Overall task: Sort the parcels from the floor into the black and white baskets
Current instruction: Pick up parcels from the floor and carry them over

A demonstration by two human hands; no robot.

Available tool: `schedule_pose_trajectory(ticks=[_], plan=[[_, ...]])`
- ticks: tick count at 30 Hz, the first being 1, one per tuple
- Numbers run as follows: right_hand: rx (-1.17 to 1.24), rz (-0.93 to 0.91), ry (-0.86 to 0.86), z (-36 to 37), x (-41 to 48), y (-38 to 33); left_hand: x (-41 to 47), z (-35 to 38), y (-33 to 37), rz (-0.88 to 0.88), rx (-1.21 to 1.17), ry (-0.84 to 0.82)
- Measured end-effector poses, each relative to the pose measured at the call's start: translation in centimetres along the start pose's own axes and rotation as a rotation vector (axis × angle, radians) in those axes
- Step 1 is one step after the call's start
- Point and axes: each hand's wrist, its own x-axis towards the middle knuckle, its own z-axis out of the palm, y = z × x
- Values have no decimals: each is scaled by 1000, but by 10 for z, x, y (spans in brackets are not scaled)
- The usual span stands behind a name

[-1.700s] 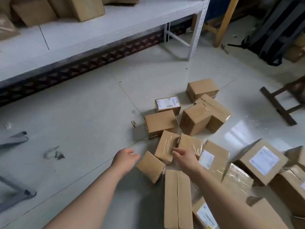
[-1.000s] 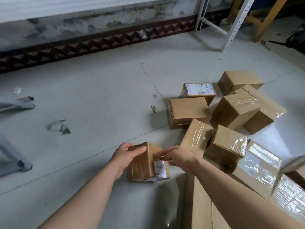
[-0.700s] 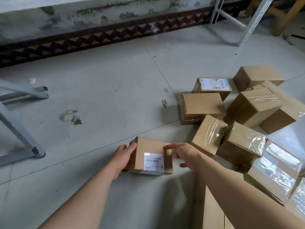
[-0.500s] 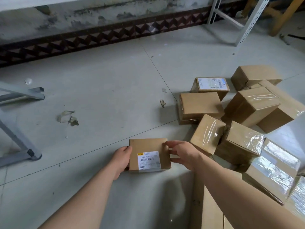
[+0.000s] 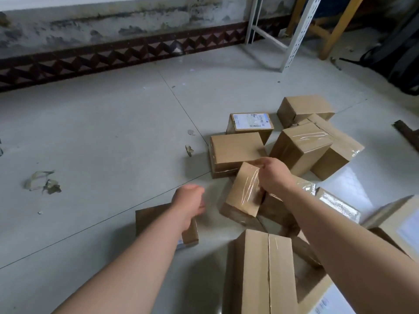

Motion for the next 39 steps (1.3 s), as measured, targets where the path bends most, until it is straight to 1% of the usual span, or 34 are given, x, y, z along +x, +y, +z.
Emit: schedule_pose_trajectory(ticks=[3, 6, 9, 12, 14, 17, 22, 25, 27, 31, 34, 39], plan=[[-287, -4, -106, -9, 10, 9, 0, 35, -3, -144, 30, -159], [-477, -53, -181, -8, 21, 18, 7, 54, -7, -206, 48, -211], [-471, -39, -232, -6, 29, 20, 13, 62, -7, -226, 9, -201], [-442, -37, -223, -5, 34, 19, 14, 58, -4, -245, -53, -177], [-391, -40, -226, -3, 35, 20, 14, 50, 0, -235, -102, -150], [-228, -12, -195, 2, 34, 23, 17, 34, 5, -194, -153, -91], [289, 76, -55, -4, 15, 11, 10, 11, 11, -109, -238, -14], [457, 54, -19, -11, 1, -1, 6, -2, 15, -8, -294, 74], [549, 48, -29, -12, -9, -9, 2, -11, 19, 62, -276, 134], [633, 79, -118, 0, -32, -23, -15, -36, 31, 175, -195, 188], [629, 90, -197, 20, -50, -32, -30, -63, 30, 228, -128, 231], [641, 102, -307, 43, -71, -51, -43, -106, 5, 184, -95, 349]])
